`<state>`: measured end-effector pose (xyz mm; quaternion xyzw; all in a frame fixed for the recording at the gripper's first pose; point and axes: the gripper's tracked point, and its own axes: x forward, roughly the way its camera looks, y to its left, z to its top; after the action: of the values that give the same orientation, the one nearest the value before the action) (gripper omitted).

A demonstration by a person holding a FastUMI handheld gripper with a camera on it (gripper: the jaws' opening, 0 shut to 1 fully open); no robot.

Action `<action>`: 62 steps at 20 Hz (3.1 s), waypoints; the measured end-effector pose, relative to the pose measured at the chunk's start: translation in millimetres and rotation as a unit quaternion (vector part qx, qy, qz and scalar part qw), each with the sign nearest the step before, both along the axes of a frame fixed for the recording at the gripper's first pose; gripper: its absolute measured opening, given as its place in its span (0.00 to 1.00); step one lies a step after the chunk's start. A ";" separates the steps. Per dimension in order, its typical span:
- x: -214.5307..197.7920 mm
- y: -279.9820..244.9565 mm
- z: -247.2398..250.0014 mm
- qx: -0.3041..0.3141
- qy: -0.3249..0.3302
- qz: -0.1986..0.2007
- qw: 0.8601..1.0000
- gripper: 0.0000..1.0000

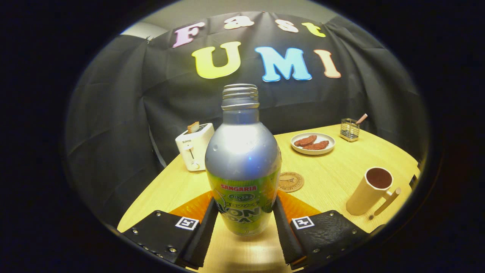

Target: Take the bottle from table, then pour the juice into the cup, finally place the bottle on the coaster

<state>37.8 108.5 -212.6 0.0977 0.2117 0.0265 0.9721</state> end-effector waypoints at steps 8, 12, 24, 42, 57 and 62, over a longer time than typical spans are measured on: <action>-1.0 -40.3 0.4 0.078 0.005 -0.044 0.996 0.75; -2.3 -53.3 -2.3 0.109 0.012 -0.060 0.992 0.75; -14.1 -83.4 -21.7 0.219 0.037 -0.102 0.970 0.75; -11.6 -98.1 -52.0 0.343 0.090 -0.137 0.925 0.75; -7.1 -94.9 -48.0 0.471 0.108 -0.174 0.858 0.75; -11.0 -91.2 -45.5 0.494 0.117 -0.180 0.843 0.75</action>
<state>26.8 17.3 -258.1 0.6039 0.2610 -0.0595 0.7508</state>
